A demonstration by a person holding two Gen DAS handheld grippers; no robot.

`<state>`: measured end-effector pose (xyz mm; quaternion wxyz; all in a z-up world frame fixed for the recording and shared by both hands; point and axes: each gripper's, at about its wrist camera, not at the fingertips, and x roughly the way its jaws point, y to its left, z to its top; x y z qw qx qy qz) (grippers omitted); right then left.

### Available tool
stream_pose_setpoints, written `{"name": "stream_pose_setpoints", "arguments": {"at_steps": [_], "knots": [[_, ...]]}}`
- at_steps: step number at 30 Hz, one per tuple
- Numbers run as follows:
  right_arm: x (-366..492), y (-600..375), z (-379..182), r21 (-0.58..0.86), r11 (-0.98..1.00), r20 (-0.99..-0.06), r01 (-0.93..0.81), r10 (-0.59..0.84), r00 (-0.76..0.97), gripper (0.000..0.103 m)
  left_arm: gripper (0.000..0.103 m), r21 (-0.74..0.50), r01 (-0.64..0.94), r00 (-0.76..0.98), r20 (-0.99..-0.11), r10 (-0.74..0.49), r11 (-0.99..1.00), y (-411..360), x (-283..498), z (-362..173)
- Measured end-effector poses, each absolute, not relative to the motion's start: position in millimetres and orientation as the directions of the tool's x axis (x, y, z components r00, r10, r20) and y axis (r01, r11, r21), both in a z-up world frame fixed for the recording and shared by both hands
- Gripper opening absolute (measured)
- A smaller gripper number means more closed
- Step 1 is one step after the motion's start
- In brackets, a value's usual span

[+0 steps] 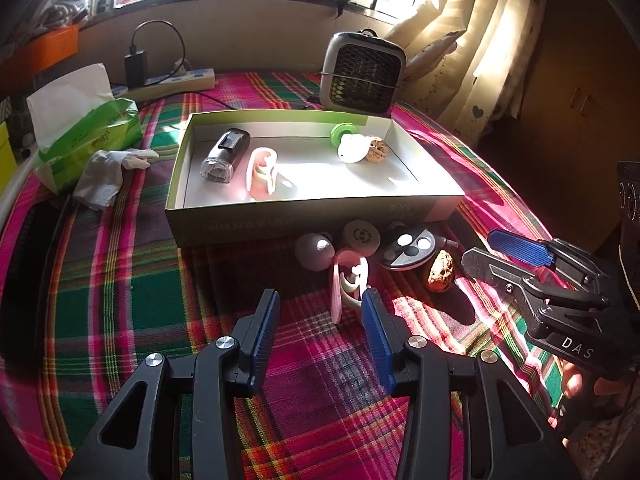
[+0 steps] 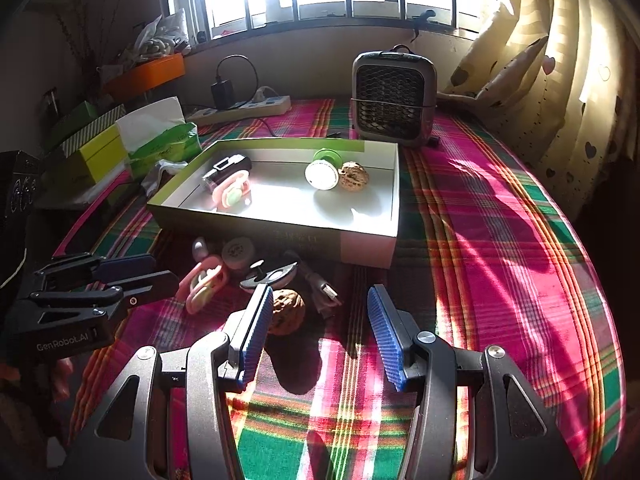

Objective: Organize objects
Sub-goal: 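Withdraw the left tool to a second pink clip while the right tool moves to a walnut, then close the left tool on the second pink clip while the right tool closes on the walnut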

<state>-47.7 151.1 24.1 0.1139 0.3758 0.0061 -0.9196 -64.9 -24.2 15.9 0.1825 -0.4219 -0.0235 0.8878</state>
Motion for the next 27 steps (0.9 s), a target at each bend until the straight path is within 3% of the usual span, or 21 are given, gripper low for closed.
{"name": "stream_pose_setpoints", "arguments": {"at_steps": [27], "knots": [[-45.2, 149.3, 8.5, 0.107, -0.965, -0.728, 0.238, -0.239, -0.642, 0.05, 0.04, -0.118, -0.331, -0.556, -0.777, 0.294, -0.936, 4.0, -90.7, 6.5]]}}
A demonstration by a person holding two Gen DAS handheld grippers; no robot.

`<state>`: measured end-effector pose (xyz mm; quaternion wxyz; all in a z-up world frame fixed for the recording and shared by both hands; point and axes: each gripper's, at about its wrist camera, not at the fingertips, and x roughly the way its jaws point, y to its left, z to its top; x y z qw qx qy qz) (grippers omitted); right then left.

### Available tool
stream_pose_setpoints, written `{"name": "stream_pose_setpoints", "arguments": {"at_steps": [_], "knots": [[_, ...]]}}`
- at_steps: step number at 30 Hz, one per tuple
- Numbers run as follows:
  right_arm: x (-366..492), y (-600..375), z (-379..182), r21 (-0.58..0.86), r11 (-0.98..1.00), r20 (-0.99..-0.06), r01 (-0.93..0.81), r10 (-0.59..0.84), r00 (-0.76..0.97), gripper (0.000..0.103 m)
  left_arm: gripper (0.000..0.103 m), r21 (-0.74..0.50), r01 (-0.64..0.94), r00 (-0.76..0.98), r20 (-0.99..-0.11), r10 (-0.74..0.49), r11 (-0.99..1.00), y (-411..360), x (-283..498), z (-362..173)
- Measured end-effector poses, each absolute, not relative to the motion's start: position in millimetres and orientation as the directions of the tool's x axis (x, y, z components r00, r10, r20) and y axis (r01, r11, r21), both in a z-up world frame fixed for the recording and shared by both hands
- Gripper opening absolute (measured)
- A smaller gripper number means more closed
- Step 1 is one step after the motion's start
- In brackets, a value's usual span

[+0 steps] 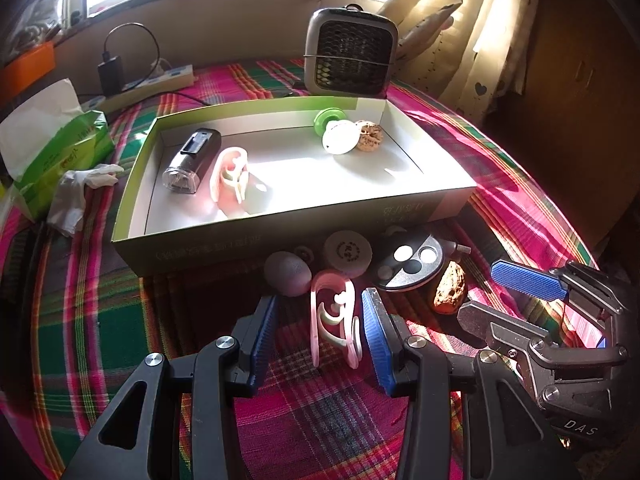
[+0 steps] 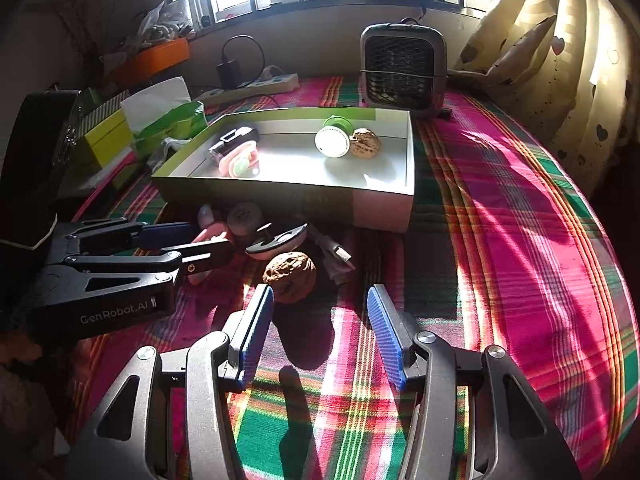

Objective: Organize objects
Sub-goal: 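Close the left tool on the second pink clip while the right tool closes on the walnut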

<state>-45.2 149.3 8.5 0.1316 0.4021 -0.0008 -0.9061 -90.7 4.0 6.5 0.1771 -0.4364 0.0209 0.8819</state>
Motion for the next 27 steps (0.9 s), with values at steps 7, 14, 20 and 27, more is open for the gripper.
{"name": "stream_pose_setpoints", "arguments": {"at_steps": [7, 14, 20, 27], "knots": [[-45.9, 146.7, 7.2, 0.107, -0.964, -0.733, 0.242, -0.241, -0.636, 0.05, 0.027, -0.105, -0.316, -0.566, -0.776, 0.277, -0.943, 0.0, -90.1, 6.5], [-46.2, 142.4, 7.3, 0.105, -0.962, -0.736, 0.251, -0.245, -0.631, 0.05, 0.022, -0.139, -0.298, -0.563, -0.774, 0.291, -0.945, -9.0, -87.0, 6.1], [-51.3, 134.5, 6.4, 0.096, -0.961, -0.743, 0.261, -0.244, -0.624, 0.05, 0.021, -0.14, -0.292, -0.566, -0.772, 0.289, -0.946, -16.5, -79.8, 6.0], [-61.9, 128.1, 3.5, 0.093, -0.959, -0.756, 0.27, -0.244, -0.608, 0.05, 0.021, -0.154, -0.28, -0.568, -0.769, 0.293, -0.948, -28.0, -74.1, 5.4]]}}
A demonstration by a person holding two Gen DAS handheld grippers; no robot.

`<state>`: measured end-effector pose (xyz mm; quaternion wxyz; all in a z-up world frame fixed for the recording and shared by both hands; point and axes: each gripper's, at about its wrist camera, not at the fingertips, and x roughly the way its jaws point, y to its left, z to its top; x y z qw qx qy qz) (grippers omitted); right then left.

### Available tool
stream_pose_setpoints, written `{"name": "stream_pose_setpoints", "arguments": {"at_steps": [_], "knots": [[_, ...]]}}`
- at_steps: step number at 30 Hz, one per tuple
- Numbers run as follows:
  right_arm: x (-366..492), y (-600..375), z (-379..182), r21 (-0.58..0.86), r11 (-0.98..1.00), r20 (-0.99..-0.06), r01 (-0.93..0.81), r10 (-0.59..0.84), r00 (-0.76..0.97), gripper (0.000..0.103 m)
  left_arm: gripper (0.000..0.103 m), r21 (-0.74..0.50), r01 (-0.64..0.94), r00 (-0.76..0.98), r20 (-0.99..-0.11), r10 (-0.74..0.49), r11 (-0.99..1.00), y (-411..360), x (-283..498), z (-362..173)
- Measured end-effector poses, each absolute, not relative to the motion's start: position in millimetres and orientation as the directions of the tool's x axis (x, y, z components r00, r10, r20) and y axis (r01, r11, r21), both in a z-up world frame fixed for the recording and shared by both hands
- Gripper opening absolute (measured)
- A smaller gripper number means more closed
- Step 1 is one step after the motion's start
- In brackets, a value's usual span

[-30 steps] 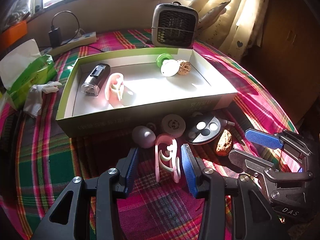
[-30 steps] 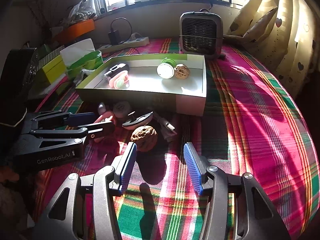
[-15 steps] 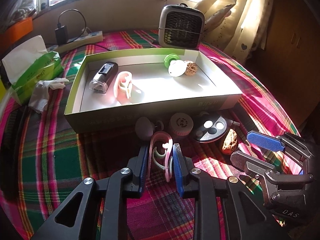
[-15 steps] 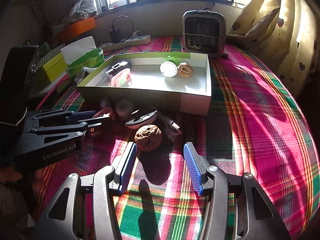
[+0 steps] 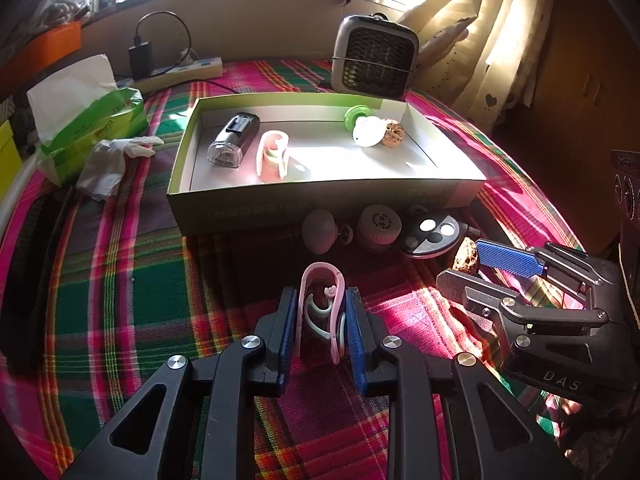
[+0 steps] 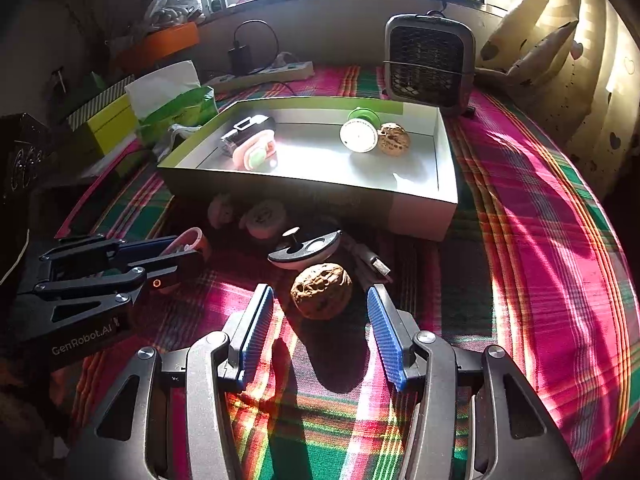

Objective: Organize objects
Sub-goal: 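Close the left tool on the second pink clip while the right tool closes on the walnut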

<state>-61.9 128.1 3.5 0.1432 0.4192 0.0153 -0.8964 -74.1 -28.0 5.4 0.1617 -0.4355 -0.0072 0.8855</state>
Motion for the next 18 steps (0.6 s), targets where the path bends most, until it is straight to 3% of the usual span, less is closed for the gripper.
{"name": "stream_pose_setpoints", "arguments": {"at_steps": [13, 18], "knots": [[-67.5, 125.1, 2.4, 0.061, -0.964, -0.765, 0.258, -0.211, -0.609, 0.05, 0.022, -0.163, -0.276, -0.569, -0.767, 0.297, -0.947, -28.8, -75.8, 5.2], [-67.5, 126.7, 2.7, 0.06, -0.967, -0.764, 0.248, -0.204, -0.612, 0.042, 0.022, -0.163, -0.275, -0.569, -0.767, 0.297, -0.948, -28.5, -75.7, 5.1]]}}
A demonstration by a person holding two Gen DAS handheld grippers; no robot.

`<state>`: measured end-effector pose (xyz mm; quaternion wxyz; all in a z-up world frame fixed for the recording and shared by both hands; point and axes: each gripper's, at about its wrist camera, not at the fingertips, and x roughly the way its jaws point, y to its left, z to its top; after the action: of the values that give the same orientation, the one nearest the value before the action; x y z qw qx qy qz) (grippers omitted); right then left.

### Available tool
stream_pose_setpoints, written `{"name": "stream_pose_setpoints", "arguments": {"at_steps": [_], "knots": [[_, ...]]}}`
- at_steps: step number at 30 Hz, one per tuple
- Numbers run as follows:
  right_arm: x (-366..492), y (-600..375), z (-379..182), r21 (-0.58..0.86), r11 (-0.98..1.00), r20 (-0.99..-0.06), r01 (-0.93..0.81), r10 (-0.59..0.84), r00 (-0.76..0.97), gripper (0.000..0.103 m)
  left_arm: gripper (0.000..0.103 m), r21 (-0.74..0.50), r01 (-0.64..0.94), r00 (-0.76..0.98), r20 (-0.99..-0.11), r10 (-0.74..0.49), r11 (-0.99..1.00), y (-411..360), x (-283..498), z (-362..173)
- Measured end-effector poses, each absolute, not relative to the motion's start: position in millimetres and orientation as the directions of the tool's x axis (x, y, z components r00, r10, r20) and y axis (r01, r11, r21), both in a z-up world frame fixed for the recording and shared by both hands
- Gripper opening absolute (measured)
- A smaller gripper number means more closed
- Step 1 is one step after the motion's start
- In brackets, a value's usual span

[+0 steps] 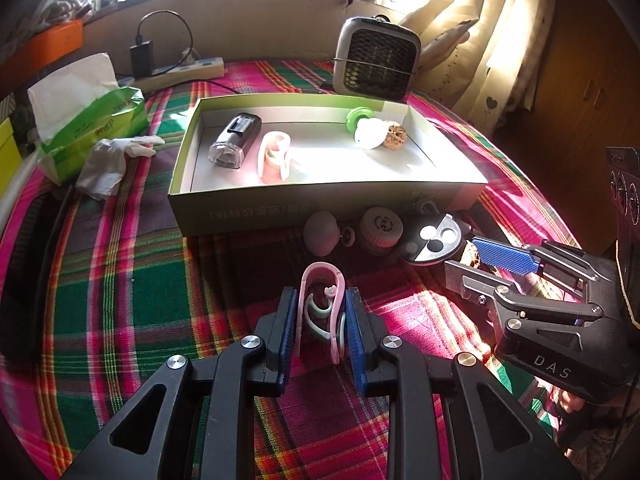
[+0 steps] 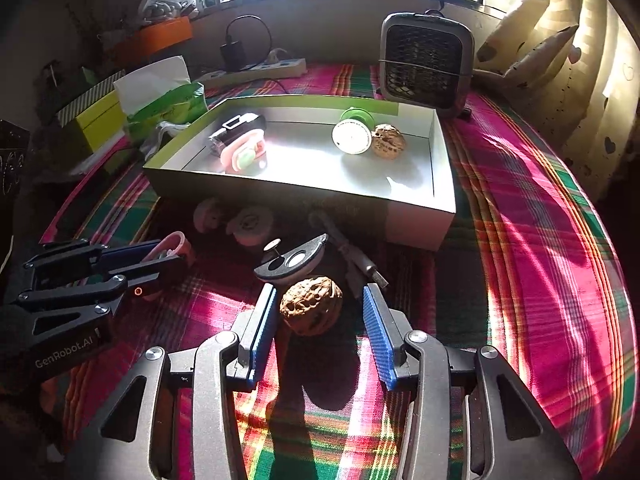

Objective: Organize objects
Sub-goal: 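Close the left tool on the second pink clip while the right tool closes on the walnut, then lift the pink clip with the left tool while the right tool lifts the walnut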

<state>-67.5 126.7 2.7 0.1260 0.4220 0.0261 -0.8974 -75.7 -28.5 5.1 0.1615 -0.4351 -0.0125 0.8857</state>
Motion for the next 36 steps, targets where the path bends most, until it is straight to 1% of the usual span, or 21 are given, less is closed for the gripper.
{"name": "stream_pose_setpoints", "arguments": {"at_steps": [1, 3, 5, 36], "knots": [[-67.3, 127.1, 2.7, 0.06, -0.967, -0.764, 0.246, -0.203, -0.613, 0.04, 0.022, -0.163, -0.275, -0.569, -0.767, 0.297, -0.947, -28.5, -75.8, 5.1], [-66.8, 127.6, 3.0, 0.06, -0.967, -0.763, 0.248, -0.205, -0.613, 0.032, 0.022, -0.163, -0.275, -0.569, -0.767, 0.297, -0.948, -28.3, -75.8, 5.1], [-66.7, 127.7, 2.8, 0.064, -0.966, -0.764, 0.251, -0.209, -0.61, 0.028, 0.022, -0.16, -0.275, -0.569, -0.767, 0.295, -0.948, -28.3, -76.0, 5.2], [-63.1, 130.8, 3.3, 0.088, -0.964, -0.756, 0.253, -0.23, -0.613, 0.028, 0.021, -0.151, -0.264, -0.572, -0.771, 0.281, -0.953, -27.6, -76.9, 6.1]]}}
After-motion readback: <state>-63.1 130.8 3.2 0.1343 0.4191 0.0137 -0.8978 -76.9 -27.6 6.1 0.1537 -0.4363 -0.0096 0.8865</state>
